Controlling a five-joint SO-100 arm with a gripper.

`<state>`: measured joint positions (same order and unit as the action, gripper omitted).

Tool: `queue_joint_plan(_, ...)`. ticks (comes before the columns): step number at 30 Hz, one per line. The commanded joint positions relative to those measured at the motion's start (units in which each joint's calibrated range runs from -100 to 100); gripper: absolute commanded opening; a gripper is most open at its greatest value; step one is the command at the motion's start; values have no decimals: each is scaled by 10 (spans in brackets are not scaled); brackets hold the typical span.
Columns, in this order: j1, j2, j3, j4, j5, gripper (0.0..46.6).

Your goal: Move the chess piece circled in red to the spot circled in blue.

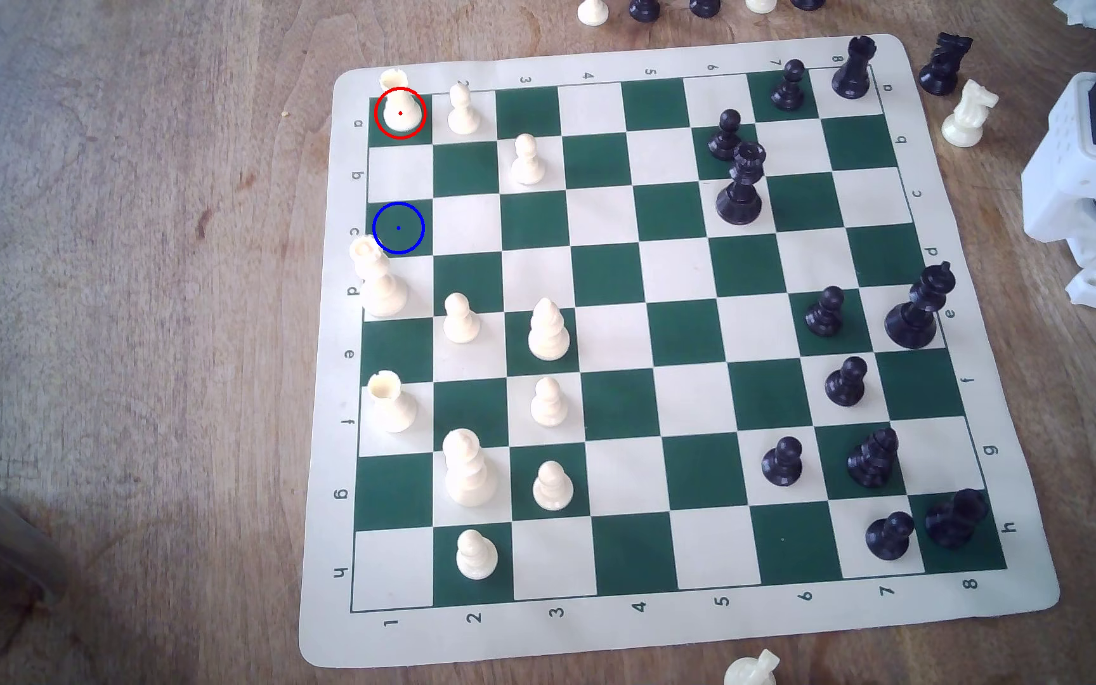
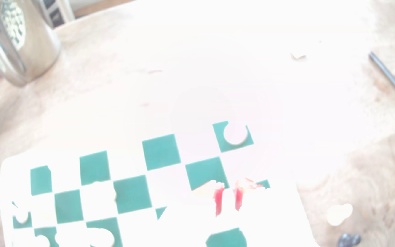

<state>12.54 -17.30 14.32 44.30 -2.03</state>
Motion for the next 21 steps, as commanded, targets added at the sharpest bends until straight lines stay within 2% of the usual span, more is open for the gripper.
queue_joint_plan(1, 17, 116, -135, -29, -7, 64)
queue_joint_plan(4, 15, 206, -220, -35, -8, 77)
queue_joint_plan(7, 5, 238, -251, -47, -10, 72)
queue_joint_plan(12, -3, 319, -335, -67, -21, 90)
queue_joint_plan(21, 17, 443, -415, -104, -22, 104)
